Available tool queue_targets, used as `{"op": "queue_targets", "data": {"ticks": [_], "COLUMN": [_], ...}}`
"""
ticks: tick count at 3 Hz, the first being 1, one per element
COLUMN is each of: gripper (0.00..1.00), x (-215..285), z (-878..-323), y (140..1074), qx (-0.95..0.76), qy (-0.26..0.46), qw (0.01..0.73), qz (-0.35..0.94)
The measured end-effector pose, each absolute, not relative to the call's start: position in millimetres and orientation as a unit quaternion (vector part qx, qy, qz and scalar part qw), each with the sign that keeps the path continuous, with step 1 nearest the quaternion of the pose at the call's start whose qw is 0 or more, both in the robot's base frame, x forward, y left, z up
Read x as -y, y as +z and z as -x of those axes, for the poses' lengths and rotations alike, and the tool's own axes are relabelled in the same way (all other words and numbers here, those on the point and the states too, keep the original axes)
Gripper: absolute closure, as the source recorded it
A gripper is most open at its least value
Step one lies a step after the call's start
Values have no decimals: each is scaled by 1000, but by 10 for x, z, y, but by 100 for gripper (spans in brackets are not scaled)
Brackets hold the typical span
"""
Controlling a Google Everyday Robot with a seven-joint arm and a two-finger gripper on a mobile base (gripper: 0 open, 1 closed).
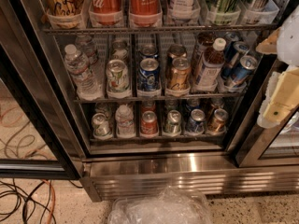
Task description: Pick orange can from bottom shelf of fridge
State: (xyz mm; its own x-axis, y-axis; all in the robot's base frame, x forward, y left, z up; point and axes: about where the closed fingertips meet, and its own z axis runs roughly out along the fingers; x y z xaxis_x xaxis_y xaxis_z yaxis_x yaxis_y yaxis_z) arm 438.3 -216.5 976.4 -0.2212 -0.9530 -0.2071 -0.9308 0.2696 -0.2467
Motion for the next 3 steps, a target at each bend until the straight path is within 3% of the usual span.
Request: {"op": "queue_targets", "data": {"ticks": [2,3], "gripper": [0,0], "x": [2160,2036], "z": [-4398,-4198], "y": [9698,9518], "qx": [-801,-843], "qy": [-32,-1], "qw": [168,203], "qz": [574,497]}}
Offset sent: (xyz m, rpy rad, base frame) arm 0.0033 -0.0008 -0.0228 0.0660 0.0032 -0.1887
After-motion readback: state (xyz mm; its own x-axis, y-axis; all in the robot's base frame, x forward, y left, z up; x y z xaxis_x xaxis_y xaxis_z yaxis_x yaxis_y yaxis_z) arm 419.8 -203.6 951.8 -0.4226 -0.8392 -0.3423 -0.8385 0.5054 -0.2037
